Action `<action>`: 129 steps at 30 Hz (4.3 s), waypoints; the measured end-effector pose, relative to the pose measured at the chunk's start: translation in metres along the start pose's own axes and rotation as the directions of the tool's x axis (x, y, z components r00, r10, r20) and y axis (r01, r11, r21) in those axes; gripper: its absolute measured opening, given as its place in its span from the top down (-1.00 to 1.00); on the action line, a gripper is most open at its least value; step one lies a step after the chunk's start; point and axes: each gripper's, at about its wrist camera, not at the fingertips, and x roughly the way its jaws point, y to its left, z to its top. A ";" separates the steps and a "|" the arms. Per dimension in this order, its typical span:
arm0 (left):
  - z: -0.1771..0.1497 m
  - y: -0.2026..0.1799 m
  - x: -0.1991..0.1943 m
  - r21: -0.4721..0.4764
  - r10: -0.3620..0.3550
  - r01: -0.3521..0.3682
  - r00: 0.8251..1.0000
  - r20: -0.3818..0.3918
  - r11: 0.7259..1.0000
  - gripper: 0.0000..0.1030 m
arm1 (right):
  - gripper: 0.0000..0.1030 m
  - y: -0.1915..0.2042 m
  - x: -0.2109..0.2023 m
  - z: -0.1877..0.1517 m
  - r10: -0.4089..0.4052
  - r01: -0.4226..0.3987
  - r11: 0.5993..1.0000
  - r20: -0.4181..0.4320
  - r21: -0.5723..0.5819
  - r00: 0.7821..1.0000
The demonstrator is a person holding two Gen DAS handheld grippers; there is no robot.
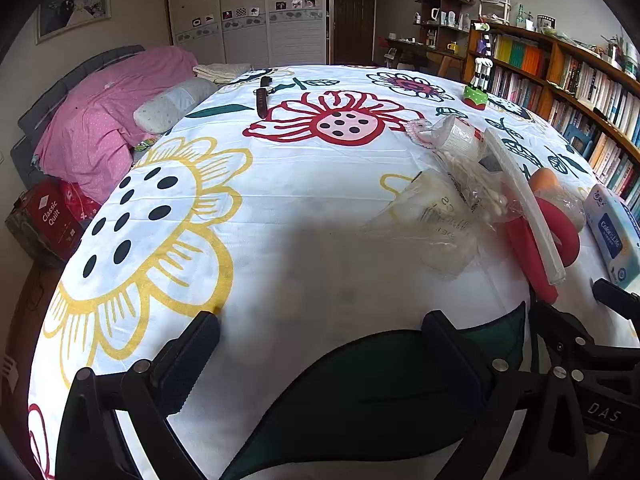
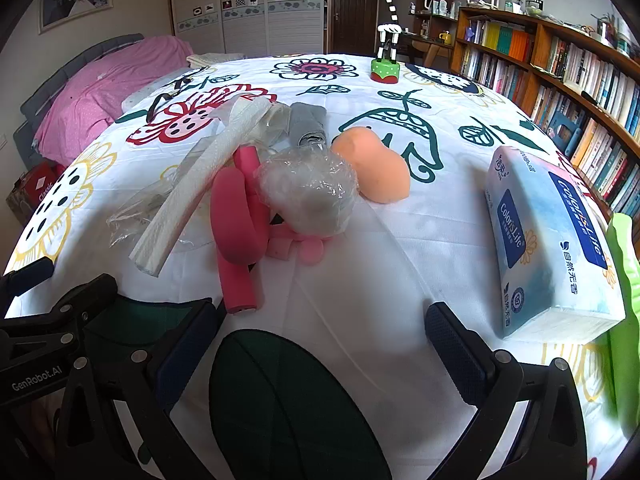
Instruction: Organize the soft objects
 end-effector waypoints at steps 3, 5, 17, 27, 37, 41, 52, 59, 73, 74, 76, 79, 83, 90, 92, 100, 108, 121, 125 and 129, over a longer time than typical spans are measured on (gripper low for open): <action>0.000 0.000 0.000 0.000 0.000 0.000 1.000 0.000 1.000 -1.00 | -1.00 0.000 0.000 0.000 0.000 0.000 1.000 0.000 0.000 1.000; 0.000 0.000 0.000 0.000 0.000 0.000 1.000 0.001 1.000 -1.00 | -1.00 0.000 0.000 0.000 0.000 0.000 1.000 0.000 0.000 1.000; 0.000 0.000 0.000 -0.001 0.000 0.000 1.000 0.001 1.000 -1.00 | -1.00 0.000 0.000 0.000 0.000 0.000 1.000 0.000 0.000 1.000; 0.000 0.000 0.000 -0.001 0.001 -0.001 1.000 0.002 1.000 -1.00 | -1.00 -0.001 -0.002 -0.002 0.022 -0.022 1.000 -0.002 -0.015 1.000; 0.000 0.000 0.000 0.000 0.001 -0.001 1.000 0.002 1.000 -1.00 | -1.00 -0.002 -0.003 -0.003 0.036 -0.036 0.999 0.000 -0.027 0.999; 0.001 0.000 0.000 -0.002 -0.003 0.003 1.000 0.001 1.000 -1.00 | -1.00 -0.002 -0.005 -0.006 0.046 -0.046 0.998 -0.001 -0.044 0.999; 0.002 0.000 -0.003 0.031 -0.057 0.057 0.998 -0.016 0.998 -1.00 | -1.00 -0.002 -0.012 -0.012 0.087 -0.088 0.992 -0.009 -0.094 0.996; 0.015 -0.016 -0.007 0.104 -0.091 0.091 0.996 -0.008 0.990 -1.00 | -1.00 -0.005 -0.025 -0.018 0.221 -0.219 0.971 0.005 -0.097 0.975; 0.040 -0.049 0.026 0.230 -0.149 0.159 0.987 -0.060 0.960 -1.00 | -1.00 -0.012 -0.042 -0.016 0.263 -0.257 0.962 0.062 -0.097 0.963; 0.041 -0.049 0.027 0.225 -0.158 0.168 0.986 -0.059 0.960 -1.00 | -1.00 -0.013 -0.041 -0.016 0.264 -0.258 0.962 0.062 -0.094 0.962; 0.044 -0.049 0.029 0.219 -0.167 0.175 0.984 -0.054 0.960 -0.96 | -1.00 -0.015 -0.040 -0.015 0.270 -0.264 0.960 0.060 -0.088 0.961; 0.046 -0.049 0.028 0.218 -0.178 0.181 0.983 -0.036 0.959 -0.72 | -1.00 -0.016 -0.040 -0.014 0.275 -0.270 0.959 0.060 -0.083 0.960; 0.046 -0.046 0.022 0.208 -0.202 0.200 0.979 -0.011 0.958 -0.06 | -1.00 -0.017 -0.043 -0.010 0.264 -0.257 0.963 0.079 -0.083 0.961; 0.046 -0.020 0.018 0.091 -0.249 0.247 0.969 0.009 0.965 0.62 | -1.00 -0.022 -0.048 0.003 0.258 -0.252 0.965 0.104 -0.070 0.961; 0.045 -0.015 0.015 0.084 -0.257 0.255 0.966 0.008 0.963 0.62 | -1.00 -0.024 -0.050 0.009 0.256 -0.251 0.966 0.112 -0.063 0.960; 0.039 -0.012 0.009 0.084 -0.258 0.256 0.966 0.011 0.963 0.53 | -0.61 -0.028 -0.048 0.044 0.317 -0.318 0.948 0.135 -0.009 0.939; 0.038 -0.006 0.005 0.066 -0.251 0.249 0.967 0.031 0.966 -0.50 | -0.04 -0.003 -0.009 0.072 0.332 -0.332 0.943 0.070 -0.013 0.941; 0.034 0.001 0.002 0.051 -0.242 0.240 0.970 0.023 0.969 -0.75 | 0.18 0.004 -0.010 0.086 0.248 -0.245 0.969 0.150 -0.036 0.957; 0.030 0.005 0.000 0.042 -0.232 0.231 0.972 0.025 0.972 -0.84 | 0.18 0.006 -0.022 0.086 0.253 -0.250 0.967 0.198 -0.037 0.947; 0.029 0.007 0.001 0.036 -0.229 0.228 0.973 0.019 0.973 -0.84 | 0.22 0.016 -0.006 0.088 0.290 -0.285 0.957 0.115 -0.051 0.950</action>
